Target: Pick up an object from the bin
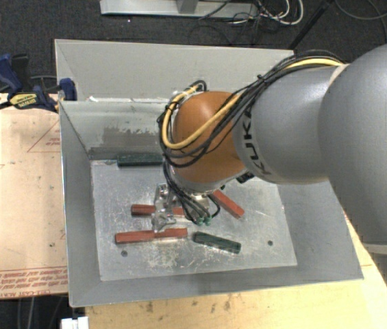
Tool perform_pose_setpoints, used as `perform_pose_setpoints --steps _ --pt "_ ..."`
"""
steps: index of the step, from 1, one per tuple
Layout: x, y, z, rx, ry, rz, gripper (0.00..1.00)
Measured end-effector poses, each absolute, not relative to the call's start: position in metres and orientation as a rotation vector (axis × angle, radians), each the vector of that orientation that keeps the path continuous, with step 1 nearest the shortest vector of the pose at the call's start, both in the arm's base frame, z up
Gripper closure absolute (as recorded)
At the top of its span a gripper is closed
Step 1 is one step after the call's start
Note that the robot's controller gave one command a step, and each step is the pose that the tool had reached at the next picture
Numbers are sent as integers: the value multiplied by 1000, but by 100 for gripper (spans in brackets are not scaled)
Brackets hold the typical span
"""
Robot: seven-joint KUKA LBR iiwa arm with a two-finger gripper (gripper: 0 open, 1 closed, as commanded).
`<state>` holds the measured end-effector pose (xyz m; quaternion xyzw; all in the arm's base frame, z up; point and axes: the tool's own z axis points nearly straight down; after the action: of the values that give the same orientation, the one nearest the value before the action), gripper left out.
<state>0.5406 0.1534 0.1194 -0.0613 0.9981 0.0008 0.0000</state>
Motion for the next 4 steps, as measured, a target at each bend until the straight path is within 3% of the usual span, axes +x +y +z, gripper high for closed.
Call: perform_pose_setpoints --steps 1,2,3,4 --pt "559 178 168 -217 3132 3 0" --pt "559 178 168 -216 3132 3 0" --pt "575 153 86 -287 3119 14 100" --pt "575 153 86 -286 3118 15 100"
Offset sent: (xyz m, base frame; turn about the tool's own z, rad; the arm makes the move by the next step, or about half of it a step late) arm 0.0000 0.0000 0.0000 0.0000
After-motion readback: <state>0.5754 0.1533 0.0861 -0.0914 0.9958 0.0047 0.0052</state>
